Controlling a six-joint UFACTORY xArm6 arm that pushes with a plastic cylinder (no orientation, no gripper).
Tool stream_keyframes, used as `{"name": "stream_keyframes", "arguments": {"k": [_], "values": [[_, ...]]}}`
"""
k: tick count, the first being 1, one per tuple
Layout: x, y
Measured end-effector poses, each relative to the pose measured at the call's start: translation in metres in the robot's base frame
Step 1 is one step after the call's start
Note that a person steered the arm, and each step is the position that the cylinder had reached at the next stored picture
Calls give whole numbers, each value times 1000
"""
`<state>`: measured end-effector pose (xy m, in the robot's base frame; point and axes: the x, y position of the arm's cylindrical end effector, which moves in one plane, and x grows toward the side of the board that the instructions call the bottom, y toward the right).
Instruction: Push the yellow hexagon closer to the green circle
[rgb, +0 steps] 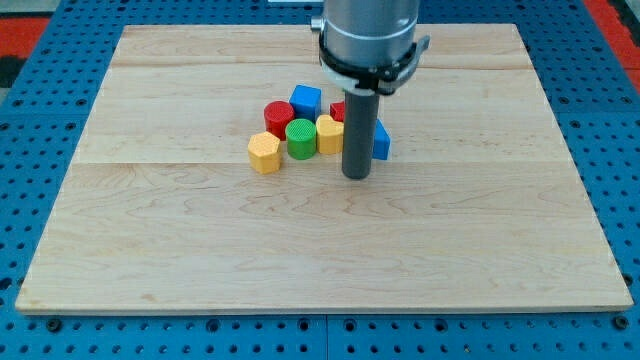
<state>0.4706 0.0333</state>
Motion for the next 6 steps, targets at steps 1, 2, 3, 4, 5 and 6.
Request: {"name": "stream_keyframes", "arguments": {"k": [1, 2, 3, 4, 5, 6], "values": [[27, -50], [23, -136], [-3, -182], [-44, -184], [-45, -166], [-34, -151]]}}
